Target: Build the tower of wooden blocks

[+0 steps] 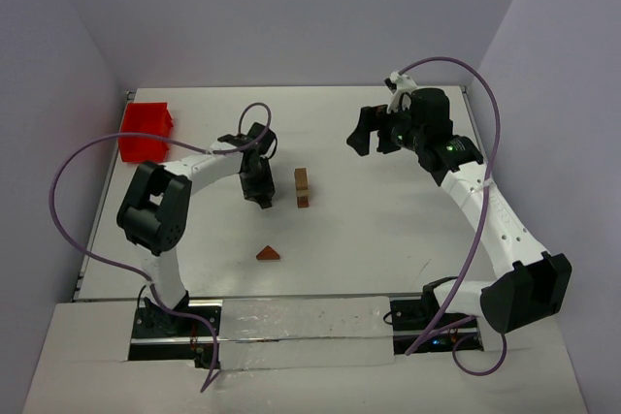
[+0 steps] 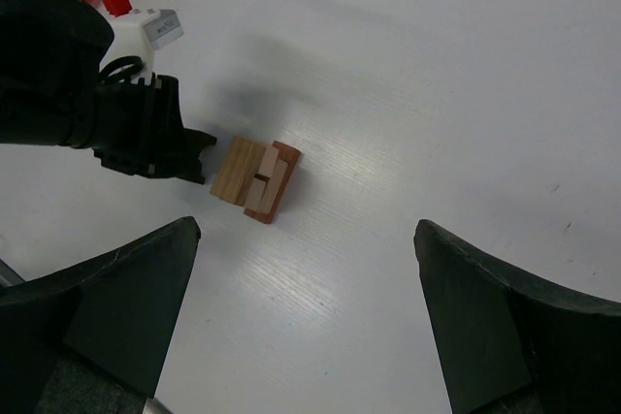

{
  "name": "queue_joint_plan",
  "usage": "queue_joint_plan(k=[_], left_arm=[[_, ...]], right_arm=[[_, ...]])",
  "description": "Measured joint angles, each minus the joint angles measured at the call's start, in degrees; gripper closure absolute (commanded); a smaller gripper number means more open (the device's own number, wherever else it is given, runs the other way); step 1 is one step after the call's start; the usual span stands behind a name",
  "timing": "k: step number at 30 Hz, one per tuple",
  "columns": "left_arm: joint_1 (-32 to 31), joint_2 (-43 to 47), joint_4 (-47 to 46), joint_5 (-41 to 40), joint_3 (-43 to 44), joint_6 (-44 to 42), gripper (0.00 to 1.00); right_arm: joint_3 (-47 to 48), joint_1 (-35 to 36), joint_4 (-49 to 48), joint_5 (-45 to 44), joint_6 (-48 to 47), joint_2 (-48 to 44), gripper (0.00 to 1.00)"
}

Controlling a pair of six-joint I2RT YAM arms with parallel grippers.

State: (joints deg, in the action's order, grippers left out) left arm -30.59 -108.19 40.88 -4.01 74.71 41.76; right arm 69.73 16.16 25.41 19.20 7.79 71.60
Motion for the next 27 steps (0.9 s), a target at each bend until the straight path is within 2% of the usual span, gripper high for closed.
queue_joint_plan(k=[3,5,7,13,17,21,25,27], left_arm=[[0.0,0.2,-0.5,0.4,-1.0,-0.4,0.21],[0.0,0.2,-0.4,1.1,-1.7,-0.3,0.09],[0.0,0.6,-0.2,2.3,-1.8,-1.2,0.03],[0.5,8.1,0.5,6.1,-0.9,-4.4,0.01],[4.1,15.3,1.4,11.9,1.9,-9.5,0.01],[15.7,25.1,1.1,21.9,2.2,-14.5,0.01],[30.8,34.1,0.5,31.0,0.3,-18.8,0.01],[36.0,36.6,0.7,34.8,0.0,-20.9,0.02]], right_arm=[[0.2,0.0,0.3,0.8,-0.5,0.0,0.00],[0.5,0.0,0.7,1.3,-1.0,0.0,0.00],[1.1,0.0,1.4,2.3,-1.9,0.1,0.00],[4.5,0.1,3.0,6.6,-6.2,0.7,0.00],[10.3,0.6,5.9,10.3,-12.2,2.6,0.00],[19.8,3.4,9.8,12.1,-19.9,7.1,0.00],[29.5,11.1,14.5,11.2,-28.6,14.4,0.00],[32.7,14.9,16.8,10.5,-32.1,18.5,0.00]])
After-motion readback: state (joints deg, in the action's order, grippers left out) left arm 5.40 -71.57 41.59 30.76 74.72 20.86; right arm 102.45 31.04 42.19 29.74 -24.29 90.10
